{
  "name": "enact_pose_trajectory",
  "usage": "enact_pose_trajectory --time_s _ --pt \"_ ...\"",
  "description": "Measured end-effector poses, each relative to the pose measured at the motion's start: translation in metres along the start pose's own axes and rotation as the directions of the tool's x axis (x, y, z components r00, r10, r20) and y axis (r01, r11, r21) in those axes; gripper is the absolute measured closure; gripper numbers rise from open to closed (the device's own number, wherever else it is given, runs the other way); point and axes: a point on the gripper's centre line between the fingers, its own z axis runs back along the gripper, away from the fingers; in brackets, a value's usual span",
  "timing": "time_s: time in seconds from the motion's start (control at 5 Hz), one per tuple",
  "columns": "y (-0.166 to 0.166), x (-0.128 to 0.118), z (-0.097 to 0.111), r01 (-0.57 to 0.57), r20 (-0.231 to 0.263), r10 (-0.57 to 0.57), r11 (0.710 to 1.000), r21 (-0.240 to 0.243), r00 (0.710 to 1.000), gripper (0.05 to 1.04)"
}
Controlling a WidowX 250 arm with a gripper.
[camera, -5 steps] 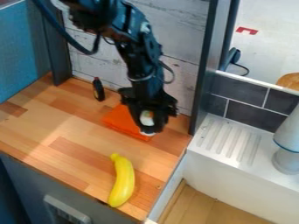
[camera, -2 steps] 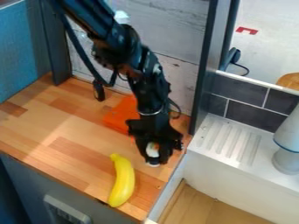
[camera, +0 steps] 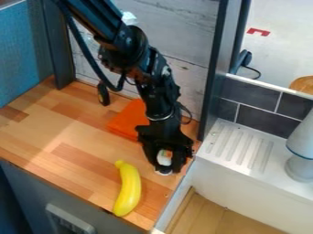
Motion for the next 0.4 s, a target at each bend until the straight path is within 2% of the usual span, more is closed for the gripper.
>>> enact_pose_trajectory --time_s 0.2,0.4 --pt "0.002 0.008 0.029 -0.006 0.074 0.007 1.000 -0.009 0.997 0.073" --pt "0.012 0.011 0.059 -0.039 0.118 0.041 0.999 -0.020 0.992 0.078"
